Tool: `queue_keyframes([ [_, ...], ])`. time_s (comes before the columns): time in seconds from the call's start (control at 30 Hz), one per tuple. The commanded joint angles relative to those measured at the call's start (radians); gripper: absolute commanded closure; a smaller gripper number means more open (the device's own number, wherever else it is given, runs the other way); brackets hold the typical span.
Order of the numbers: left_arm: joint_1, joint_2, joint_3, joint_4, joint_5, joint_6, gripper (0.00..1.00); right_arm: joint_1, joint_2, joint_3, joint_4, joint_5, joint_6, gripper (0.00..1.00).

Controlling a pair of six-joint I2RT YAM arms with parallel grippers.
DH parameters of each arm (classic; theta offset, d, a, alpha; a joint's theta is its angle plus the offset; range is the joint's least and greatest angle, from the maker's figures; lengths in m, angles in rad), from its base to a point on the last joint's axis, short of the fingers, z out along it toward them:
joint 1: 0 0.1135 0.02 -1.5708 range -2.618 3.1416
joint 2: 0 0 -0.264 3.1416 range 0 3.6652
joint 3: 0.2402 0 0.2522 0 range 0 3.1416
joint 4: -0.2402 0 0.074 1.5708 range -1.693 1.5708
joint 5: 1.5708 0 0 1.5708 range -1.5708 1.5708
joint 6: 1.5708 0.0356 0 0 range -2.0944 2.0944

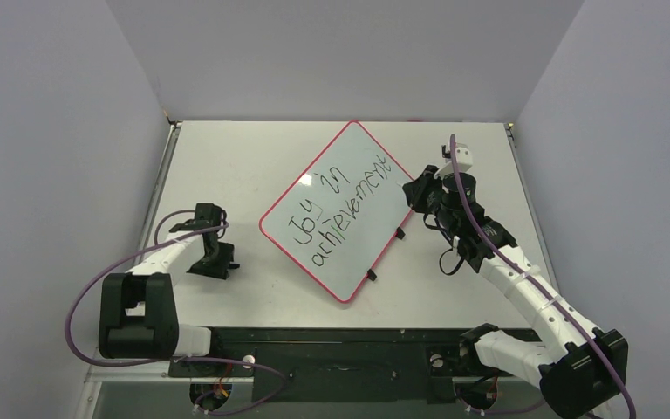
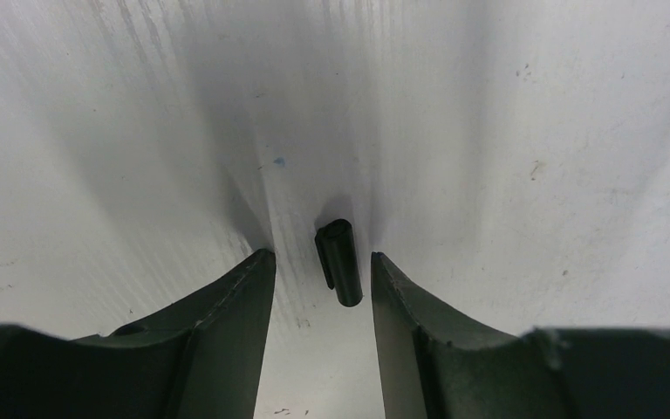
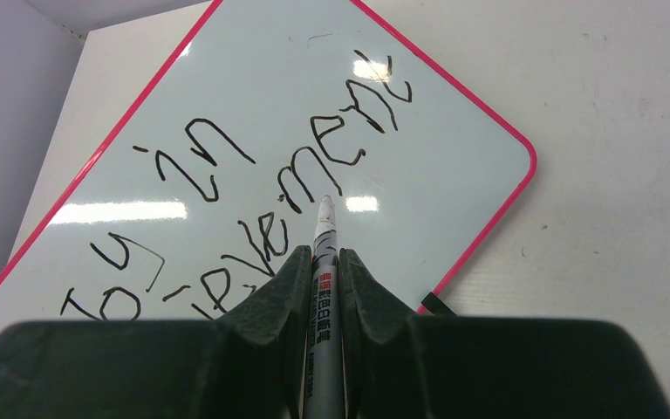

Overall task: Write a sentence on the whiteboard
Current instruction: Close the whiteboard marker at the center of the board.

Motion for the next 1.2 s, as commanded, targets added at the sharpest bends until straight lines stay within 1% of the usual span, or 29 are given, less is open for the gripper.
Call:
queue_keyframes([
  [0.0,0.006,0.039,0.005,0.051,-0.027,-0.046,0.64,-0.002,0.01,0.037,0.031,0.011,-0.019,1.0],
  [0.07,0.007,0.05,0.0,0.062,-0.025,-0.053,0.77,-0.002,0.012,0.038,0.031,0.009,-0.02,1.0],
  [0.27,0.01,0.083,-0.011,0.108,0.004,-0.059,0.99,-0.008,0.008,0.039,0.024,0.008,-0.025,1.0],
  [0.4,0.012,0.059,-0.027,0.163,0.041,-0.024,1.0,-0.008,0.001,0.041,0.028,-0.021,-0.033,1.0],
  [0.5,0.017,-0.014,-0.055,0.257,0.074,0.036,1.0,-0.004,-0.016,0.035,0.052,-0.074,-0.037,1.0],
  [0.57,0.022,-0.076,-0.101,0.326,0.109,0.068,1.0,0.0,-0.028,0.032,0.076,-0.104,-0.041,1.0],
  [0.67,0.073,-0.179,-0.134,0.404,0.171,0.105,1.0,0.028,-0.047,0.032,0.122,-0.157,-0.058,1.0],
  [0.77,0.113,-0.238,-0.124,0.381,0.205,0.133,1.0,0.057,-0.057,0.036,0.152,-0.23,-0.084,1.0],
  [0.83,0.123,-0.274,-0.103,0.338,0.205,0.145,1.0,0.079,-0.063,0.035,0.211,-0.274,-0.092,1.0],
  [0.97,0.13,-0.348,-0.065,0.295,0.229,0.178,1.0,0.138,-0.058,0.046,0.254,-0.347,-0.126,1.0],
  [1.17,0.131,-0.456,0.014,0.206,0.233,0.202,1.0,0.274,-0.005,0.103,0.26,-0.379,-0.207,1.0],
])
